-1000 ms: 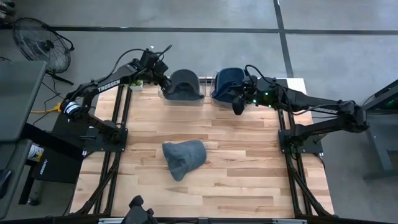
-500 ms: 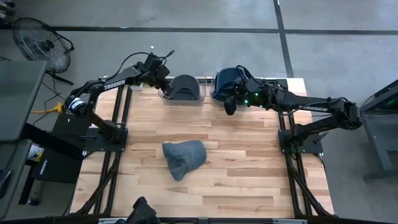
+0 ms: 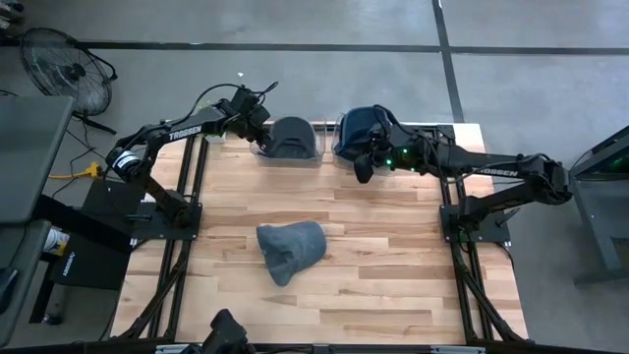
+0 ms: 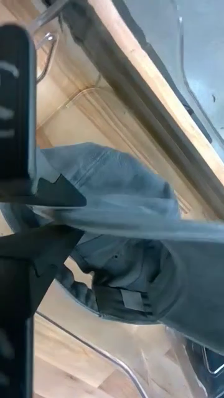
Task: Pick & Place hat
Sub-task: Put the top gray cap into the left transparent bin
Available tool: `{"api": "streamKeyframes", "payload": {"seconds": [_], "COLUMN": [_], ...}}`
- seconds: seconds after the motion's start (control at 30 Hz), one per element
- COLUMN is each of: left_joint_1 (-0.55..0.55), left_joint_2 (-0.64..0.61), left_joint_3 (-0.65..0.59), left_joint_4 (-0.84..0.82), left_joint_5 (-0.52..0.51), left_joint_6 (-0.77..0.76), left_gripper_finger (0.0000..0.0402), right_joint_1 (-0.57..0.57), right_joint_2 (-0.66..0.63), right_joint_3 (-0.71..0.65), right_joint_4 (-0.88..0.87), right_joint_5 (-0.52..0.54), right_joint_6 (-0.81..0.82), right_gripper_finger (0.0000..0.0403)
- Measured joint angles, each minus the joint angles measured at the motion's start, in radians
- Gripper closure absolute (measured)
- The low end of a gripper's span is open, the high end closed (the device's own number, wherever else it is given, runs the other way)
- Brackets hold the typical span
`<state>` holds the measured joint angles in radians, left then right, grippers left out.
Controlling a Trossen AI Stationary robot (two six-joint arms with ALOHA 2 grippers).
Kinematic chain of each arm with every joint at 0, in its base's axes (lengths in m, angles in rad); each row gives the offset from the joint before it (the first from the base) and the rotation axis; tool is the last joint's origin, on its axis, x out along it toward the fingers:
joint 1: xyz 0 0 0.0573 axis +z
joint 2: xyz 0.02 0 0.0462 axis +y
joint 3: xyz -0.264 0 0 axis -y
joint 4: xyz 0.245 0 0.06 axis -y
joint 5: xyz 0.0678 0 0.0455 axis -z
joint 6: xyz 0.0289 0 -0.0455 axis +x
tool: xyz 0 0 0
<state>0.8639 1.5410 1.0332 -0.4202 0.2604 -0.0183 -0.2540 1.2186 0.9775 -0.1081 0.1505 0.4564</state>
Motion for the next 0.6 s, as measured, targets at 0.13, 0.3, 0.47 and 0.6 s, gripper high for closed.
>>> {"api": "streamKeyframes", "payload": {"seconds": [0.13, 0.3, 0.47, 0.6], "left_joint_1": [0.000, 0.000, 0.000, 0.000], "left_joint_2": [0.000, 0.000, 0.000, 0.000], "left_joint_3": [0.013, 0.062, 0.154, 0.246], "left_joint_4": [-0.006, -0.035, -0.103, -0.204], "left_joint_5": [-0.001, -0.008, -0.071, -0.136], "left_joint_6": [0.022, 0.022, 0.056, 0.095], "left_gripper_finger": [0.0311, 0.0249, 0.0195, 0.0172], "right_joint_1": [0.014, 0.021, 0.021, 0.021], "right_joint_2": [0.000, 0.000, 0.000, 0.000], "right_joint_3": [0.000, 0.000, 0.000, 0.000], "right_joint_4": [-0.020, -0.039, -0.071, -0.132], "right_joint_5": [0.000, -0.008, -0.015, -0.044], "right_joint_6": [0.005, 0.026, 0.026, 0.024], "right_gripper_finger": [0.0221, 0.0221, 0.0221, 0.0221]}}
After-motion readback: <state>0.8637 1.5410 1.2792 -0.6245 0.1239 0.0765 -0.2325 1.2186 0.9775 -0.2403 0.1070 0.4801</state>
